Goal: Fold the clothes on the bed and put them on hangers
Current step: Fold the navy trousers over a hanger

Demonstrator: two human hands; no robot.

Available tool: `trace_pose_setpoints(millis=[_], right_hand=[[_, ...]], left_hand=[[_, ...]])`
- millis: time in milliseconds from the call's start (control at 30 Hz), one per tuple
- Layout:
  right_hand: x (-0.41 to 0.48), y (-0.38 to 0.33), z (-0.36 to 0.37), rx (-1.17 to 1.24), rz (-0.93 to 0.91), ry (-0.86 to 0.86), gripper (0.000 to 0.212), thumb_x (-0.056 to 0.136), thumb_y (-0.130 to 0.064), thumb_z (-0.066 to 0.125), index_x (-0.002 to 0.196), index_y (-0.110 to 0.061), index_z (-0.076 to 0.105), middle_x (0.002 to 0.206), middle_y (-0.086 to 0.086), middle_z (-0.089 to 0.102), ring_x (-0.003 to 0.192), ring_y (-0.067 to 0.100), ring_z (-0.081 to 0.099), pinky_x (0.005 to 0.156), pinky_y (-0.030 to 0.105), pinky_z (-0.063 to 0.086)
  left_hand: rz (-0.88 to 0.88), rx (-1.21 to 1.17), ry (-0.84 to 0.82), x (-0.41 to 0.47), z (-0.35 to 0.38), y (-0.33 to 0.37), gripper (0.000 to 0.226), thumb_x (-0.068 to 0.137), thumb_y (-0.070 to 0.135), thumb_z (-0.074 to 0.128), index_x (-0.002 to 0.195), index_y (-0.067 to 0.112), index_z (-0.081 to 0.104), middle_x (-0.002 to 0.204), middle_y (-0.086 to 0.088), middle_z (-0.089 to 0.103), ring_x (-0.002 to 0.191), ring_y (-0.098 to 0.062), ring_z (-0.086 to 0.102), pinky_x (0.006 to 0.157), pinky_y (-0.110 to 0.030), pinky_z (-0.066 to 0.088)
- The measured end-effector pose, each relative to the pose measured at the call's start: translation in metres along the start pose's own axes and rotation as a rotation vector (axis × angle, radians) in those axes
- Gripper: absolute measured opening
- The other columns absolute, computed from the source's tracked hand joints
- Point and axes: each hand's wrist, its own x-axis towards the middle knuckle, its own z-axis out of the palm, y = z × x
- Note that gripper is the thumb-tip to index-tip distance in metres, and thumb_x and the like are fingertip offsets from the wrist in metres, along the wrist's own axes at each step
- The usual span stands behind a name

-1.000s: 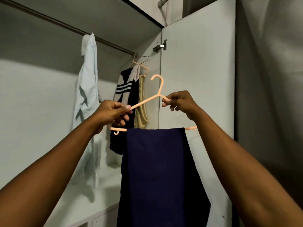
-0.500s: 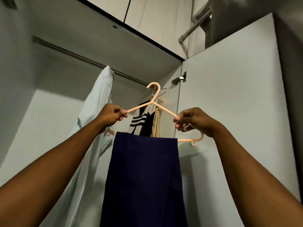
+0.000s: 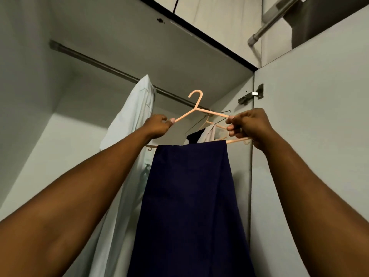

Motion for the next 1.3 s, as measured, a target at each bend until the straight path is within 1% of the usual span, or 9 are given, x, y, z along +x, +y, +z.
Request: trace_pose_setpoints(millis=[167,233,333,400,500,833,1000,1233,1300], right_hand=[[0.047,-0.018,0.019,-0.039,0.019,0.116,0.012,0.098,-0.005,0.066,0.093,0.005,0.070,0.082,0.016,0.073,0.057,0.014,0.072,0.053,0.020,0.055],[0.068,-0.023,0.025,-0.073,0.056,0.172,0.013,0.097,-0.008,0.068,0.092,0.004,0.070,0.081,0.015,0.074,0.061,0.014,0.073,0.058,0.021,0.058],[0.101,-0.024,0.040,-0.085,0.095,0.222,0.015,0.099,-0.012,0.066,0.094,0.002,0.069,0.081,0.013,0.074,0.068,0.015,0.075,0.070,0.024,0.062],[0.121,-0.024,0.055,-0.103,0.095,0.240,0.015,0.098,-0.014,0.067,0.097,0.000,0.069,0.080,0.011,0.075,0.076,0.017,0.077,0.082,0.031,0.063],[0.146,-0.015,0.080,-0.157,0.073,0.273,0.014,0.092,-0.013,0.074,0.092,-0.001,0.068,0.079,0.010,0.076,0.079,0.019,0.077,0.085,0.038,0.063],[0.181,0.039,0.129,-0.479,0.078,0.349,0.018,0.088,-0.015,0.080,0.096,-0.002,0.071,0.063,-0.001,0.059,0.053,0.007,0.055,0.051,0.027,0.043],[0.193,0.054,0.111,-0.537,0.064,0.323,0.020,0.086,-0.015,0.082,0.088,-0.006,0.063,0.077,0.002,0.067,0.062,0.009,0.060,0.068,0.030,0.056],[0.189,0.068,0.098,-0.609,0.049,0.220,0.026,0.094,-0.005,0.066,0.118,0.004,0.065,0.071,0.001,0.048,0.057,0.011,0.046,0.036,0.019,0.038],[0.186,0.068,0.095,-0.618,0.032,0.233,0.027,0.095,-0.005,0.064,0.120,0.004,0.064,0.071,0.001,0.048,0.057,0.010,0.046,0.037,0.017,0.038]], left_hand=[[0.042,-0.105,-0.052,0.026,0.020,-0.005,0.068,0.103,0.061,0.036,0.140,0.007,0.054,0.137,-0.020,0.057,0.120,-0.033,0.056,0.098,-0.044,0.046],[0.043,-0.154,-0.068,0.036,0.030,-0.013,0.069,0.102,0.064,0.034,0.142,0.011,0.052,0.139,-0.018,0.056,0.125,-0.034,0.055,0.102,-0.047,0.046],[0.051,-0.146,-0.120,0.050,0.047,-0.027,0.064,0.104,0.062,0.030,0.136,0.014,0.055,0.134,-0.012,0.059,0.117,-0.029,0.057,0.092,-0.040,0.046],[0.039,-0.150,-0.131,0.058,0.054,-0.033,0.069,0.103,0.065,0.028,0.142,0.013,0.051,0.141,-0.015,0.056,0.127,-0.034,0.054,0.101,-0.046,0.045],[0.034,-0.144,-0.115,0.073,0.064,-0.040,0.073,0.100,0.070,0.026,0.152,0.022,0.043,0.154,-0.011,0.046,0.139,-0.033,0.045,0.115,-0.050,0.038],[0.099,-0.098,-0.169,0.092,0.107,-0.049,0.077,0.098,0.073,0.027,0.155,0.024,0.039,0.159,-0.008,0.041,0.145,-0.032,0.039,0.118,-0.048,0.034],[0.079,-0.154,-0.231,0.089,0.126,-0.052,0.106,0.069,0.095,0.027,0.150,0.030,0.044,0.156,-0.004,0.045,0.142,-0.030,0.044,0.116,-0.051,0.037],[0.094,-0.143,-0.389,0.065,0.154,-0.053,0.079,0.092,0.079,0.038,0.157,0.034,0.033,0.161,-0.006,0.037,0.145,-0.033,0.038,0.117,-0.051,0.035],[0.087,-0.126,-0.417,0.059,0.160,-0.053,0.079,0.094,0.076,0.038,0.159,0.031,0.029,0.164,-0.006,0.032,0.148,-0.033,0.035,0.118,-0.050,0.033]])
